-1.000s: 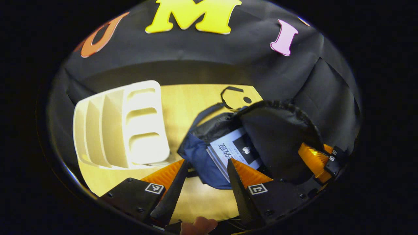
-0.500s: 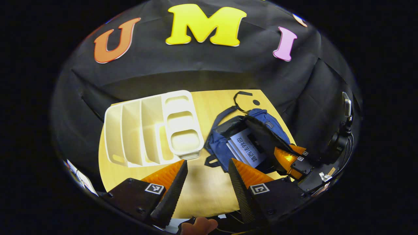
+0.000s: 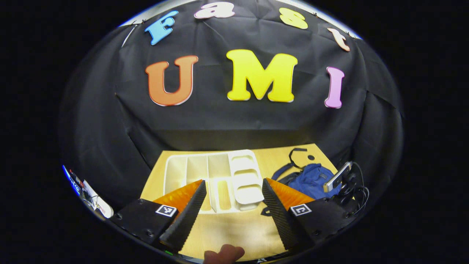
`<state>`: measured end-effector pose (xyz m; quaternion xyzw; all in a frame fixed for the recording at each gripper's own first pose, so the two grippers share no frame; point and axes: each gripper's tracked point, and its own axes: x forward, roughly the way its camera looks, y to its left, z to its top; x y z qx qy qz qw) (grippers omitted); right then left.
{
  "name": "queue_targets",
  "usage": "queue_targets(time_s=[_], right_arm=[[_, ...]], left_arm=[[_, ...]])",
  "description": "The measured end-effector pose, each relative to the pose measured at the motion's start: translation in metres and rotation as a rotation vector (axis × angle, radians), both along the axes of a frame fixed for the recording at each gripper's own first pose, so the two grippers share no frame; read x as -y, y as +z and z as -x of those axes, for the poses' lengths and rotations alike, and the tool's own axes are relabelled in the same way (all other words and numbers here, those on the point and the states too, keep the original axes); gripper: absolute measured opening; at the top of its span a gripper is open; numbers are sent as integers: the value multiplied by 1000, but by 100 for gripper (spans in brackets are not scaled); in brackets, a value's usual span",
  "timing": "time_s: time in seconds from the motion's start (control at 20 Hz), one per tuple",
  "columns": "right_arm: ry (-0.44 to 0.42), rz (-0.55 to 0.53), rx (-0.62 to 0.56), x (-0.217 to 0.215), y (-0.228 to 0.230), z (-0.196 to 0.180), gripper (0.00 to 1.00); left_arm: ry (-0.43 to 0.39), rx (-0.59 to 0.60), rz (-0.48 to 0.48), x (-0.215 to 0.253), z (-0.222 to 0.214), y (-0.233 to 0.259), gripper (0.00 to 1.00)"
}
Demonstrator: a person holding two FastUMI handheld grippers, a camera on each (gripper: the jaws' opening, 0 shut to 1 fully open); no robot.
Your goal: Open the schoolbag, grab two books from the bookshelf and put them into the schoolbag.
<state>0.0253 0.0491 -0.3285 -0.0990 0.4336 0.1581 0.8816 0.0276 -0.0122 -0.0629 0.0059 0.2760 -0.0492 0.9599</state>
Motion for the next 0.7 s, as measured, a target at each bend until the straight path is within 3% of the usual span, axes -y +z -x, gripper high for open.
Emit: queue_targets(time_s=[0.15, 0.25, 0.3, 0.35, 0.55, 0.7], right_arm=[[8, -2, -33, -5, -19, 2, 10], [-3, -35, -43, -11, -27, 3, 22], [2, -57, -51, -17, -26, 5, 34], [6, -69, -54, -21, -26, 5, 40], [42, -169, -36, -42, -2, 10, 76], [18, -240, 80, -47, 51, -5, 88]], left_arm=[[30, 55, -14, -13, -4, 14, 98], [38, 58, -3, -14, -2, 14, 98], [46, 57, 3, -15, -1, 13, 98], [51, 55, 7, -16, -1, 12, 98], [78, 53, 25, -21, -2, 13, 98], [88, 108, -18, -25, -6, 23, 98]])
